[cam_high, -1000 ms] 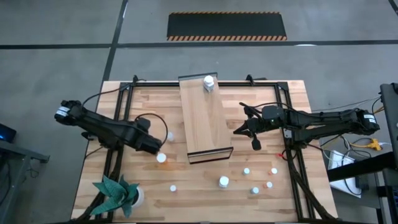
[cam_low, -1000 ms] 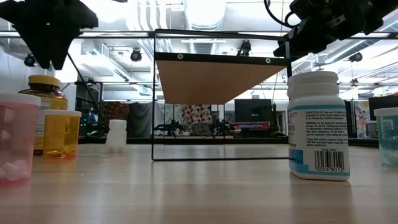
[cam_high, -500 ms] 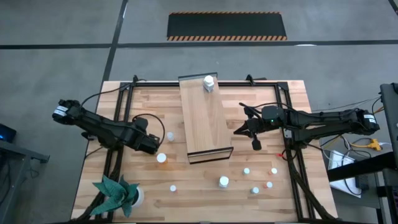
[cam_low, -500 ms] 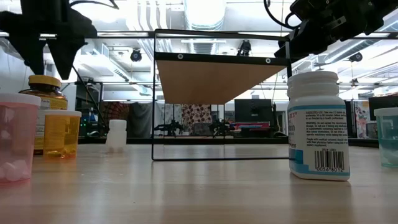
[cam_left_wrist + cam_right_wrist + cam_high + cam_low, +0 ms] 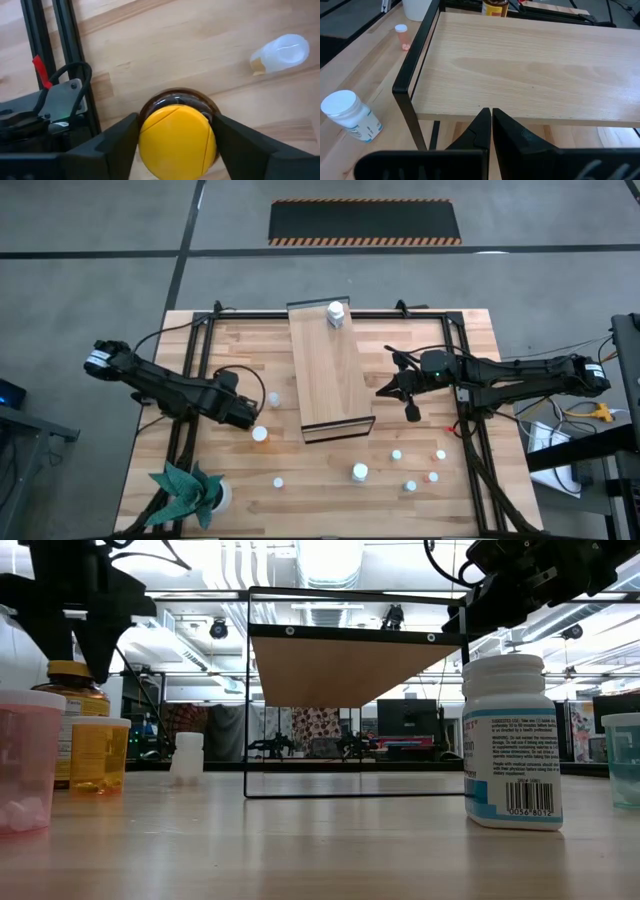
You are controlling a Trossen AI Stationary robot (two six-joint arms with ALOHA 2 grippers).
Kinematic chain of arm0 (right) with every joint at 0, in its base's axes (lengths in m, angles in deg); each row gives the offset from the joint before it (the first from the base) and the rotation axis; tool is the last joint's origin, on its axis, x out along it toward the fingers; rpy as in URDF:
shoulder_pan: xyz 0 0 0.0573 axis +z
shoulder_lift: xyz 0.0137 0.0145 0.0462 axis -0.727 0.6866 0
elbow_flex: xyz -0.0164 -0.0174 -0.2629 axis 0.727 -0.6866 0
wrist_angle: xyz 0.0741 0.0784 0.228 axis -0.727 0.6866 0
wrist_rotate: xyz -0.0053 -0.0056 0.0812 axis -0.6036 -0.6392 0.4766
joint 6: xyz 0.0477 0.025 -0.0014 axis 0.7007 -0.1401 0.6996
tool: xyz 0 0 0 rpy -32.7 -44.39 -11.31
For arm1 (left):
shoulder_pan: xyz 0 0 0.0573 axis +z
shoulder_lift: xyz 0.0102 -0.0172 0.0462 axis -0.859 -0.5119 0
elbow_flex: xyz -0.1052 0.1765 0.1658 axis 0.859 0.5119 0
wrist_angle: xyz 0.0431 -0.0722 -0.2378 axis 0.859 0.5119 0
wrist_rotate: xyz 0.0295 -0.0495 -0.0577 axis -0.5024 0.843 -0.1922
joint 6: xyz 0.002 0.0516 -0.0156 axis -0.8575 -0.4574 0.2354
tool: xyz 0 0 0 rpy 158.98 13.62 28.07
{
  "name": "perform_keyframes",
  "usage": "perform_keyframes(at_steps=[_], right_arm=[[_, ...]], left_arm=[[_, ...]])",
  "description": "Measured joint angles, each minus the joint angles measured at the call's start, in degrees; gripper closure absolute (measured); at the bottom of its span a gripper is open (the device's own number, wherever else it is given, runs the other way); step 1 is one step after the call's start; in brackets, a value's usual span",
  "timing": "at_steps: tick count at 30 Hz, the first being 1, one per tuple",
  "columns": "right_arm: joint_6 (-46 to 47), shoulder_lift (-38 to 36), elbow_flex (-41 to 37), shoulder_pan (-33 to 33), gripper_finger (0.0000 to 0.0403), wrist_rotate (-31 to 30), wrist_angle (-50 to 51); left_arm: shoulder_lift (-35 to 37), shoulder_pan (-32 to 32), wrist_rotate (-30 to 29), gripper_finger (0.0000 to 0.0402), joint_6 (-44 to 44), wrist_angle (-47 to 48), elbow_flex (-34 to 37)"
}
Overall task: Pick and place medicine bottles onto shelf by color
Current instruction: Put the yellow pill bottle on the shelf
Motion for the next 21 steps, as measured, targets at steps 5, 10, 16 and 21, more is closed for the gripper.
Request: perform_keyframes(at_steps=[5,10,16,21], right_arm=[[0.0,0.0,0.0,0.0,0.0394,0.0,0.0],[0.0,0.0,0.0,0.0,0.0394,0.0,0.02],[0.32,0.0,0.0,0.0,0.0394,0.0,0.11],[0.39,0.0,0.0,-0.01,0.0394,0.0,0.13]], left_arm=[[0.02,-0.02,-0.47,0.0214,-0.66,-0.75,-0.07],[0.01,-0.01,-0.44,0.0215,-1.56,-0.73,-0.38],[-0.04,-0.02,0.0,0.0247,-5.39,-1.27,-4.63],[-0.04,-0.02,-0.29,0.0278,-9.98,1.61,-10.33]])
